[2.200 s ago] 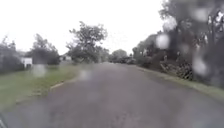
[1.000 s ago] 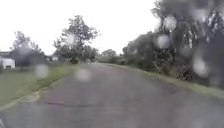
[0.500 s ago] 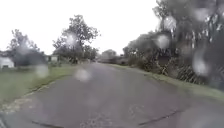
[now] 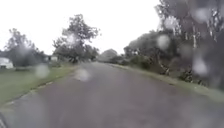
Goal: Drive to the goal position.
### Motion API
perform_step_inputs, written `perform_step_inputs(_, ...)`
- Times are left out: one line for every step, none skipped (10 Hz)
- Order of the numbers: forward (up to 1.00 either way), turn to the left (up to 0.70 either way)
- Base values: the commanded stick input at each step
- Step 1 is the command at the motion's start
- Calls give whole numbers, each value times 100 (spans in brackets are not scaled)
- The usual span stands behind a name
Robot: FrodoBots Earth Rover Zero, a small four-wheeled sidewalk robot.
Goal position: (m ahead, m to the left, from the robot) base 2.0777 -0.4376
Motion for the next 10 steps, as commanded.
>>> perform_step_inputs(100,0)
perform_step_inputs(100,0)
perform_step_inputs(100,0)
perform_step_inputs(100,0)
perform_step_inputs(100,0)
perform_step_inputs(100,0)
perform_step_inputs(100,0)
perform_step_inputs(100,0)
perform_step_inputs(100,0)
perform_step_inputs(100,0)
